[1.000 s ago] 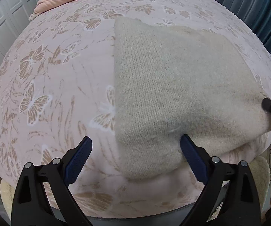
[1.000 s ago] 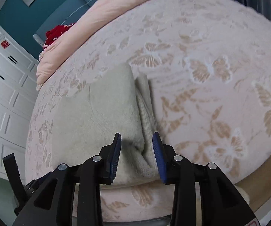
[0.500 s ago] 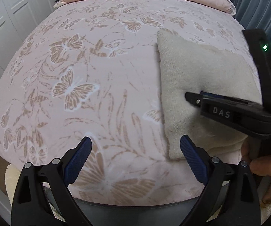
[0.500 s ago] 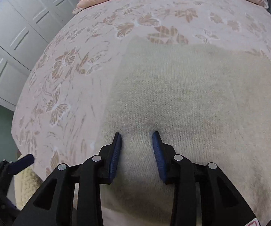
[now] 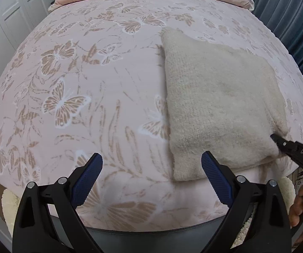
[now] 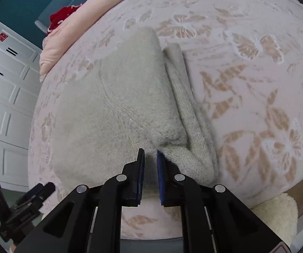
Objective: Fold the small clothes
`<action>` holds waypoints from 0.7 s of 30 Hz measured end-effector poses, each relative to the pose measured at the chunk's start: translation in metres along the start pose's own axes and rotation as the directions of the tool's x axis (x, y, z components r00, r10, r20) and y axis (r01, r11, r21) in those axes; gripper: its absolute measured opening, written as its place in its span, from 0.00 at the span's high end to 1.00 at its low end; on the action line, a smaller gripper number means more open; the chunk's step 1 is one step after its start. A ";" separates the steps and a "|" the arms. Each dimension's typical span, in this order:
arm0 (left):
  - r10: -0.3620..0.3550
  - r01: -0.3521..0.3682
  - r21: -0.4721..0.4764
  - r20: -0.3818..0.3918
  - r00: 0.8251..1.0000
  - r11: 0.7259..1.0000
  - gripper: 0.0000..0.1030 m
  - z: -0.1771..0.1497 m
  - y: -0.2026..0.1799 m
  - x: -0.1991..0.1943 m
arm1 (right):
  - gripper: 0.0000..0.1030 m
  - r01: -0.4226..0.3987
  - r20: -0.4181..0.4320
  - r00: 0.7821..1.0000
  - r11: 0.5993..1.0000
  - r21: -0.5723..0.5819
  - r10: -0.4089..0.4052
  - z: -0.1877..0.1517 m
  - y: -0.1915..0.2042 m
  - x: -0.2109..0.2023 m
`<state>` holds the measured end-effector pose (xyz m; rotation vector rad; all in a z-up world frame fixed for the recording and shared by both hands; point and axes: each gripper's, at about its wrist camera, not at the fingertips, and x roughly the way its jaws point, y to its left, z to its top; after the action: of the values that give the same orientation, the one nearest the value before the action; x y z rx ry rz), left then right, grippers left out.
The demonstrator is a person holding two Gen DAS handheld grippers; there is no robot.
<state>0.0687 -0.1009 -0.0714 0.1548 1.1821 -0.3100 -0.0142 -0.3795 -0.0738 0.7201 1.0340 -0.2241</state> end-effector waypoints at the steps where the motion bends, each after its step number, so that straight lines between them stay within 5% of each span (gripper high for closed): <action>1: 0.010 -0.010 0.008 0.005 1.000 1.000 0.10 -0.001 -0.003 -0.002 | 0.86 -0.008 0.029 1.000 1.000 -0.014 0.008 0.003 0.004 -0.009; 3: 0.004 -0.004 0.015 0.010 1.000 1.000 0.10 0.000 -0.006 -0.004 | 0.82 -0.004 0.068 0.998 0.999 -0.035 0.007 0.008 0.007 -0.020; 4: 0.000 0.000 0.017 0.010 1.000 1.000 0.10 0.000 -0.008 -0.005 | 0.72 0.002 0.080 0.997 0.999 -0.037 0.001 0.010 0.007 -0.023; 5: -0.003 0.003 0.019 0.010 1.000 1.000 0.10 0.001 -0.009 -0.005 | 0.50 0.034 0.093 0.995 0.999 -0.043 -0.030 0.013 0.007 -0.024; 6: -0.013 0.013 0.019 0.012 1.000 1.000 0.10 0.003 -0.011 -0.006 | 0.44 0.083 0.116 0.990 0.996 -0.043 -0.078 0.014 0.006 -0.026; 8: -0.052 0.052 0.009 0.010 0.999 0.999 0.10 0.008 -0.014 -0.008 | 0.44 0.096 0.134 0.987 0.995 -0.036 -0.090 0.015 0.001 -0.027; 12: -0.116 0.117 -0.060 0.008 0.993 0.991 0.08 0.019 -0.015 -0.009 | 0.47 0.061 0.024 0.998 0.997 -0.042 -0.060 0.011 -0.007 0.004; 13: -0.118 0.118 -0.071 0.006 0.993 0.990 0.08 0.021 -0.016 -0.008 | 0.78 0.050 0.006 0.999 0.998 -0.041 -0.050 0.009 -0.009 0.010; 14: -0.120 0.120 -0.073 0.003 0.993 0.990 0.08 0.022 -0.018 -0.008 | 0.83 0.024 0.009 1.000 0.999 -0.027 -0.023 0.007 -0.011 0.007; 17: -0.131 0.131 -0.061 0.001 0.991 0.990 0.08 0.024 -0.020 -0.008 | 0.85 -0.009 0.102 0.995 1.000 0.012 0.007 0.007 -0.024 -0.016; 21: -0.158 0.158 -0.082 0.006 0.987 0.984 0.06 0.027 -0.019 0.001 | 0.69 0.017 -0.021 1.000 1.000 -0.010 -0.017 0.003 -0.042 0.020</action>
<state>0.0870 -0.1263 -0.0612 -0.0108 1.2077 -0.3997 -0.0228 -0.4104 -0.1080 0.7065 1.0606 -0.2269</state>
